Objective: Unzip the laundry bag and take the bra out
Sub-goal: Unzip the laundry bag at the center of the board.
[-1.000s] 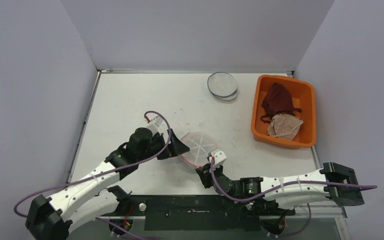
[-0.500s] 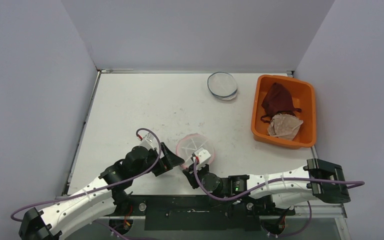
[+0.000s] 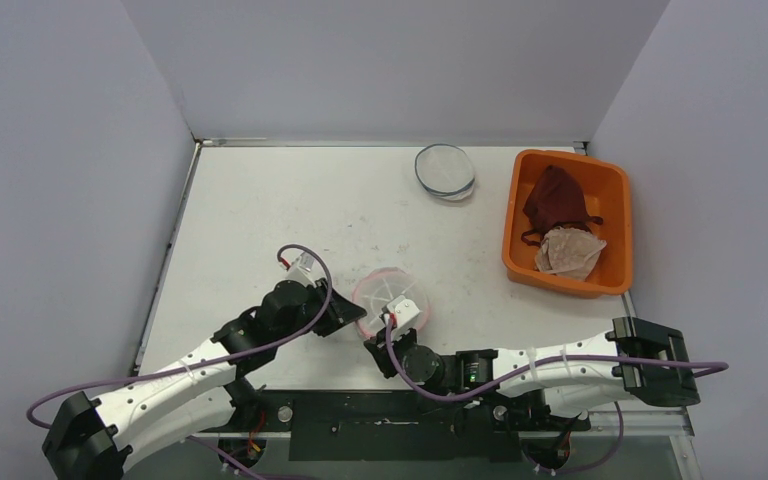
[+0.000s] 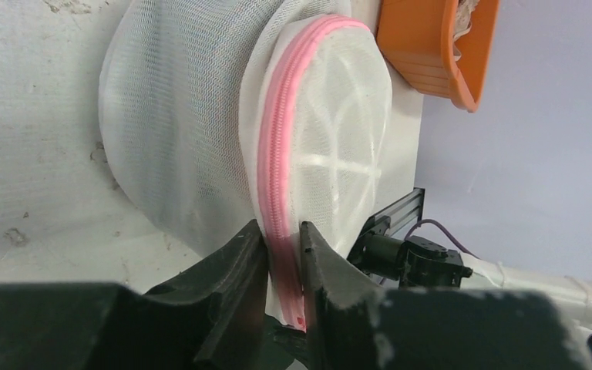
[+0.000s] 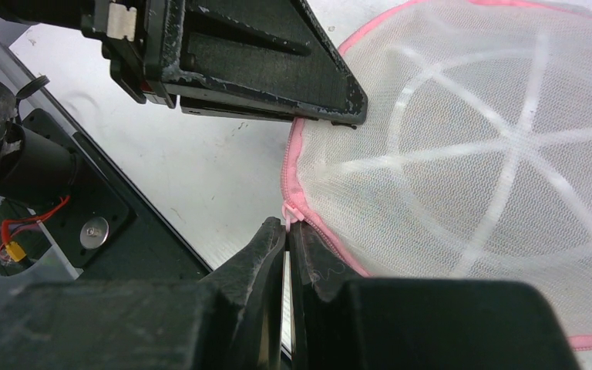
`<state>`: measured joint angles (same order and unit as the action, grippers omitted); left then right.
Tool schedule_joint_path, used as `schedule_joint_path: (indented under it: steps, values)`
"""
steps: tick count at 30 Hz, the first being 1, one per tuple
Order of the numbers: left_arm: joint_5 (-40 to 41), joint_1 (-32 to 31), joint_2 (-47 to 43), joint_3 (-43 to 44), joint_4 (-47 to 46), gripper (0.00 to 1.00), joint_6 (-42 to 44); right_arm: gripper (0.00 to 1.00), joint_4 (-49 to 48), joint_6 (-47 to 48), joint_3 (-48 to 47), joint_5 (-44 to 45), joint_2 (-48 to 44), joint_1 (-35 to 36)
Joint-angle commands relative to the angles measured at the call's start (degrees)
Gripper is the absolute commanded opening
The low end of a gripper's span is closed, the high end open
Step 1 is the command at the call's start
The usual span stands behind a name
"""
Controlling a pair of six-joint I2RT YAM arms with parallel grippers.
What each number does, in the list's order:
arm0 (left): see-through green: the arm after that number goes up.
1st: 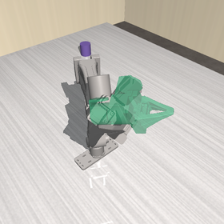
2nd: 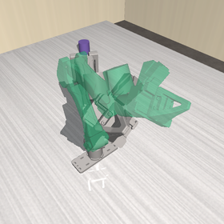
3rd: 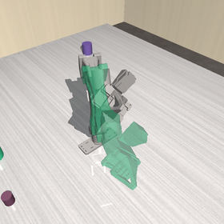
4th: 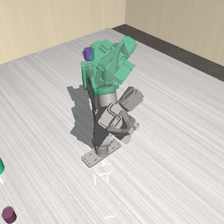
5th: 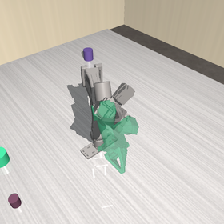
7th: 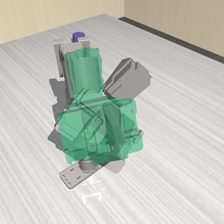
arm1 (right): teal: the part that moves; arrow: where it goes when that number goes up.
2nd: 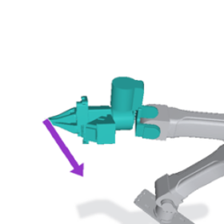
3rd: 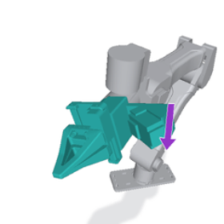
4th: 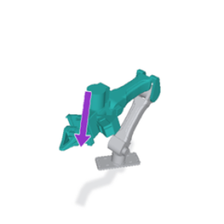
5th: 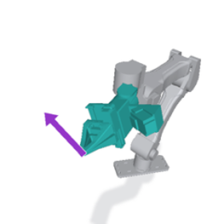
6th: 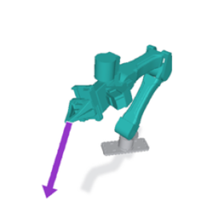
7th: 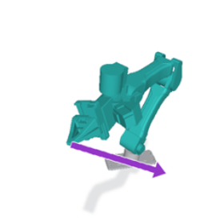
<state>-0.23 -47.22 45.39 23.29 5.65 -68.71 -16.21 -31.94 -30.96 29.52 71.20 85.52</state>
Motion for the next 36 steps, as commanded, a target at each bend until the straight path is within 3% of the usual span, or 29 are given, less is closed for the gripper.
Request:
schedule_joint_path:
  steps: [1, 4, 18, 34, 35, 36]
  values:
    - [1.20, -0.23, 0.90, 2.80, -4.30, 0.14, 0.43, 0.05, -1.00, 0.10, -0.88, 0.20, -1.93, -0.26]
    - [1.40, -0.11, 1.13, 3.37, -3.78, 0.00, 1.13, 0.05, 0.22, -0.59, -0.15, 1.20, -3.40, -0.26]
    - [-1.44, 1.42, 0.53, 2.73, -4.12, 0.00, 2.99, 0.05, 12.55, -6.69, 5.38, 8.46, -15.39, -0.26]
    - [-7.07, 5.12, 5.07, 3.96, -7.45, 0.00, 5.26, 0.05, 18.70, -8.79, 8.24, 11.44, -22.21, -0.31]
    - [-8.07, 5.14, 5.86, 4.41, -7.69, 0.08, 5.41, 0.05, 18.41, -8.57, 8.30, 11.37, -22.20, -0.28]
    - [-9.01, 5.13, 6.28, 5.19, -7.56, 0.28, 5.53, 0.05, 18.03, -8.43, 8.24, 11.35, -22.12, -0.25]
